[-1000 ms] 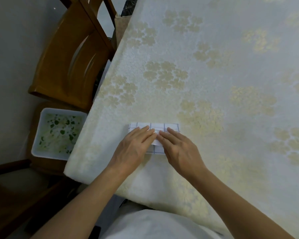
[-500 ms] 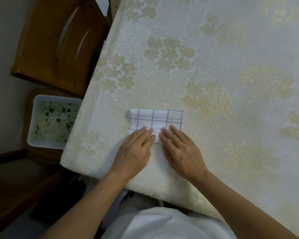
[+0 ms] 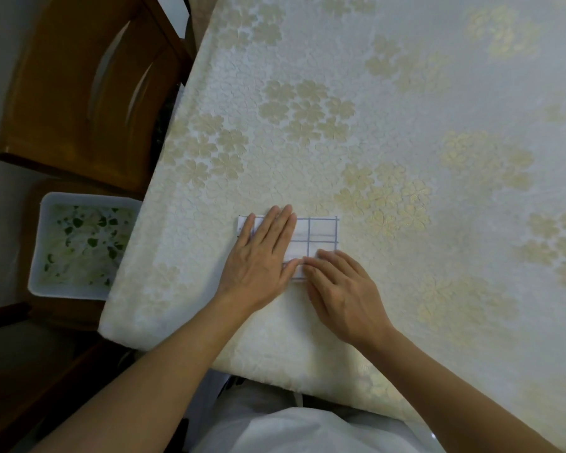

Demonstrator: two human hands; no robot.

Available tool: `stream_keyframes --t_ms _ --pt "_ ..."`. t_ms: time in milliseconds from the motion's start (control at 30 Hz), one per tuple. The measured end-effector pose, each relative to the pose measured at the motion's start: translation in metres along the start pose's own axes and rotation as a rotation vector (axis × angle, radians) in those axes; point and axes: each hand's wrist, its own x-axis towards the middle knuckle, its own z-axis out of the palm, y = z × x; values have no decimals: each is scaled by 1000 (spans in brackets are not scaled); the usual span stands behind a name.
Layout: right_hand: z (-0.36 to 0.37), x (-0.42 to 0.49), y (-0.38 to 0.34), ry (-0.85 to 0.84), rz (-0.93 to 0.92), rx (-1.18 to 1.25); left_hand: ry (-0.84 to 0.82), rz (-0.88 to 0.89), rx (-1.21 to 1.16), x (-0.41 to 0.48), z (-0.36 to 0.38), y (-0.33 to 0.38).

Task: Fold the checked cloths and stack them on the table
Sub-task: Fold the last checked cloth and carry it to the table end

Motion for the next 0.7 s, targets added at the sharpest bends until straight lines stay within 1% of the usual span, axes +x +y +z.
stream_keyframes --t_ms 67,133,200,267,367,433,567,700 --pt "-2 13 -3 85 70 29 6 -18 -29 -5 4 6" --pt "1 29 -8 108 137 61 7 -53 -49 -8 7 12" --pt "8 44 -12 41 191 102 7 -80 -46 -10 11 18" --pt "17 54 -11 -67 219 90 1 -98 -32 -11 15 23" --pt "28 54 -1 -159 191 6 21 -139 -50 -11 17 25" --pt "30 47 7 -196 167 -54 32 -135 -62 -12 18 24" --pt "27 39 19 -219 197 -141 23 -89 -60 -17 16 14" --pt "27 35 22 -239 194 -159 2 -136 -15 -23 10 -1"
